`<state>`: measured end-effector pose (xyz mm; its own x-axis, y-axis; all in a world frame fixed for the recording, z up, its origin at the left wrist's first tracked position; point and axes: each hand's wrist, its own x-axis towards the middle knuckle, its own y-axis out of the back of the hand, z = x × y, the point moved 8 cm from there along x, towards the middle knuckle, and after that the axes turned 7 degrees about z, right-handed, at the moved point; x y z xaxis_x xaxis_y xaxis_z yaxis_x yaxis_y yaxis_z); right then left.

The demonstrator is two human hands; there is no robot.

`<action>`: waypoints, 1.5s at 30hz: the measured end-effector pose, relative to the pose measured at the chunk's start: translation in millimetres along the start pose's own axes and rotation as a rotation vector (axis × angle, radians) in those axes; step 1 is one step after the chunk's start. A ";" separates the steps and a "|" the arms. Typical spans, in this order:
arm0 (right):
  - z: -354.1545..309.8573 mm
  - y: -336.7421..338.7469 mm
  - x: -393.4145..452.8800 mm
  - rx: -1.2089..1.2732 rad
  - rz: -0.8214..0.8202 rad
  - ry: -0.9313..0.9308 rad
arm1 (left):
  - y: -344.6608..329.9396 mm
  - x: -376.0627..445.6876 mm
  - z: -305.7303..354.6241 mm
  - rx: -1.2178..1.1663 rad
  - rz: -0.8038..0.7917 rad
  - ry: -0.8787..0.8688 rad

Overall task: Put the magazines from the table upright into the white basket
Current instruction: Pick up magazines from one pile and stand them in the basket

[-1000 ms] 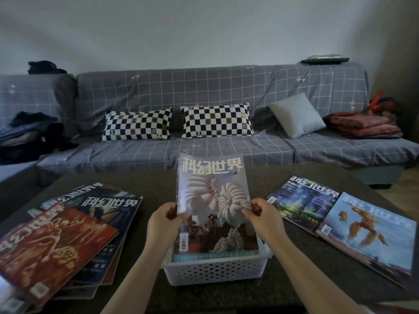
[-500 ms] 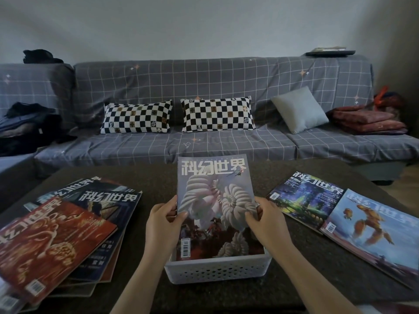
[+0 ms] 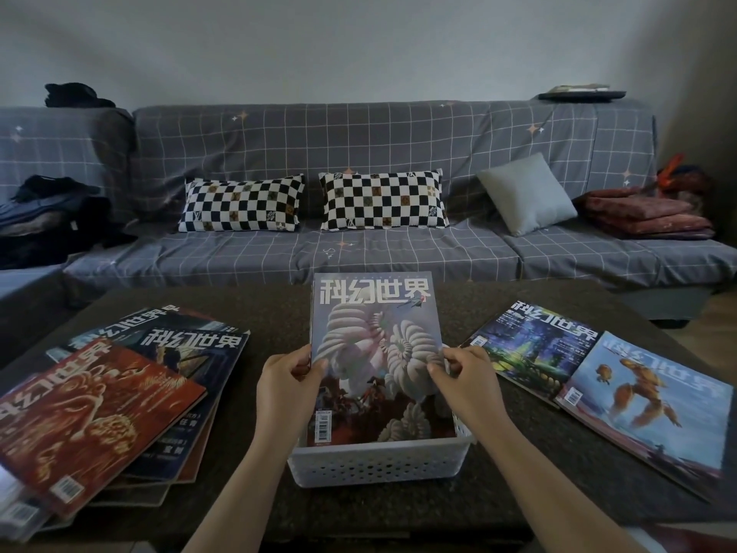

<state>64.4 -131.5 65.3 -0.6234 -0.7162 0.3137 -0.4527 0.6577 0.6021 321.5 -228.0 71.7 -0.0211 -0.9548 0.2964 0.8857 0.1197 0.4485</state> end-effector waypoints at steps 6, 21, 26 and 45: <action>8.4 10.7 -4.9 0.134 0.018 -0.038 | -7.2 -27.1 31.7 0.019 0.086 -0.058; 110.2 128.8 -8.2 0.116 0.252 -0.156 | -161.2 -96.0 138.7 -0.209 -0.319 -0.253; 162.6 167.0 -21.0 0.090 0.317 -0.248 | -231.4 -127.4 160.8 -0.223 -0.497 -0.281; 283.5 201.8 -36.8 -0.235 0.294 -0.588 | -382.5 -130.2 151.4 0.090 -0.646 -0.153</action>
<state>-184.8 93.7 -32.9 -0.9706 -0.2275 0.0784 -0.1037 0.6895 0.7168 -84.7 -108.2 -10.7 -0.6058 -0.7935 0.0582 0.6310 -0.4347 0.6426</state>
